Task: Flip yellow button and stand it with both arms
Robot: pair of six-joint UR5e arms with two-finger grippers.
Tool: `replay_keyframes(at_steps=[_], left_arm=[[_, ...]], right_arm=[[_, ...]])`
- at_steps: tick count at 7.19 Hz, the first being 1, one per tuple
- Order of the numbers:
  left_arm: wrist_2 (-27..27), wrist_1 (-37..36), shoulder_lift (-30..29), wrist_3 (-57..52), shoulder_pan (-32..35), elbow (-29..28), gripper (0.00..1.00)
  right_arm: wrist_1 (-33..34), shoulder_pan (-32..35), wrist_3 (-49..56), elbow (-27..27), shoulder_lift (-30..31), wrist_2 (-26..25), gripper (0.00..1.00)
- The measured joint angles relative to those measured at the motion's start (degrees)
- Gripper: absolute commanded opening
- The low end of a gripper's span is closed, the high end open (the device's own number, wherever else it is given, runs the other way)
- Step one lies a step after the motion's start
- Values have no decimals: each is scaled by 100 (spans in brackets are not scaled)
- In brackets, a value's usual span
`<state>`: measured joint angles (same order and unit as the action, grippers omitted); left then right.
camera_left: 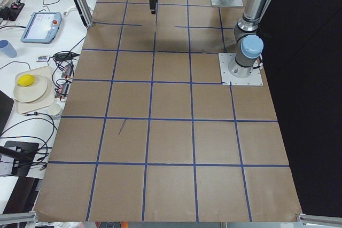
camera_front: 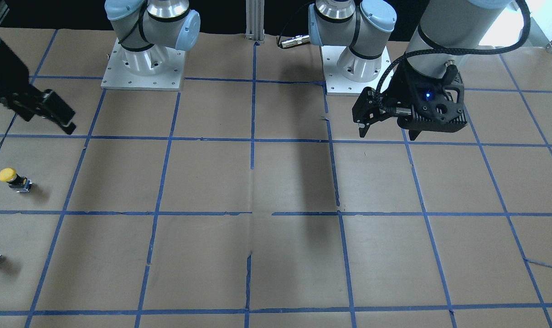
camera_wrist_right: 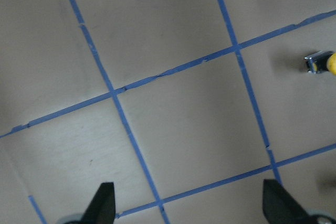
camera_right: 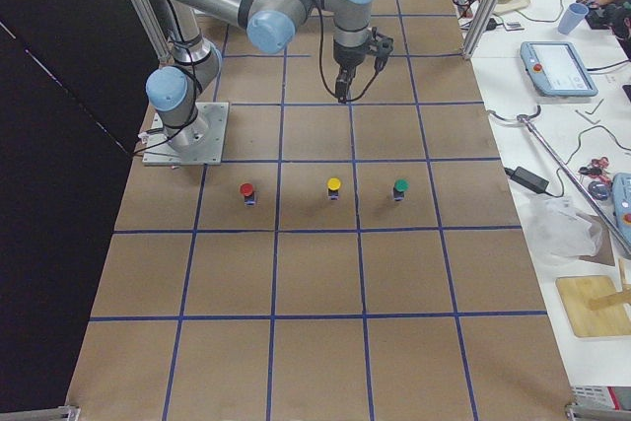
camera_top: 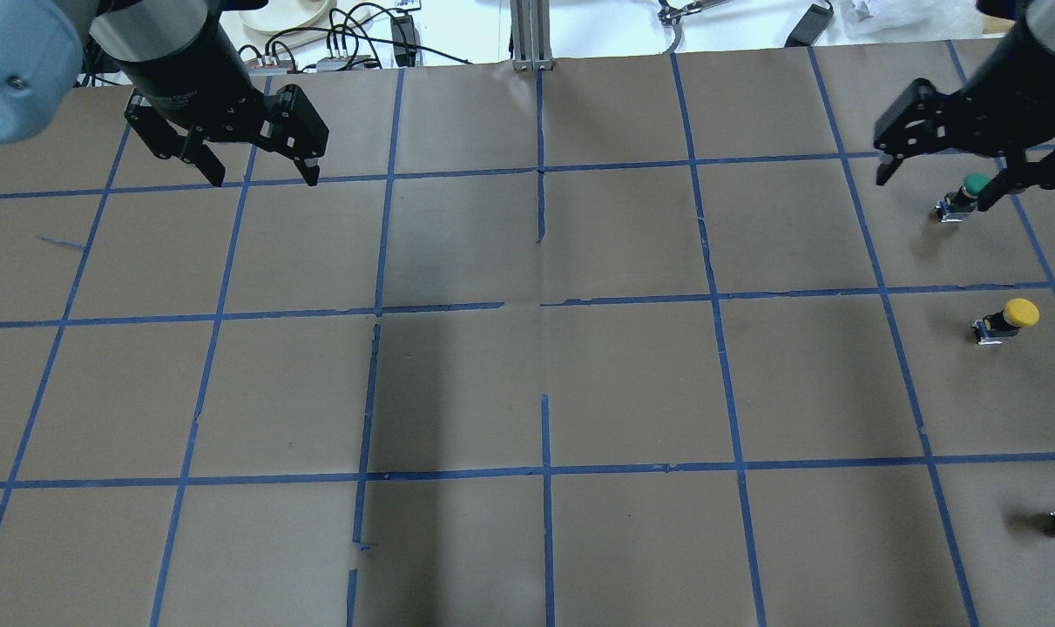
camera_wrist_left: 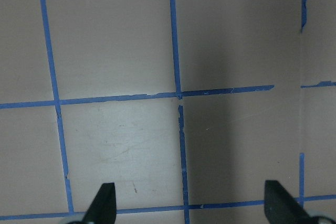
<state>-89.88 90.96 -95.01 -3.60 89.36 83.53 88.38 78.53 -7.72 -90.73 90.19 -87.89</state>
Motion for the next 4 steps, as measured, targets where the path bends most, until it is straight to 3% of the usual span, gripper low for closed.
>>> replay_keyframes(at_steps=[2, 4], left_arm=[[-2, 2, 9, 0, -5, -3, 99], [-3, 8, 15, 0, -6, -2, 99]], right_arm=[[-165, 1170, -956, 87, 2, -19, 100], [-441, 1608, -1210, 72, 23, -25, 100]])
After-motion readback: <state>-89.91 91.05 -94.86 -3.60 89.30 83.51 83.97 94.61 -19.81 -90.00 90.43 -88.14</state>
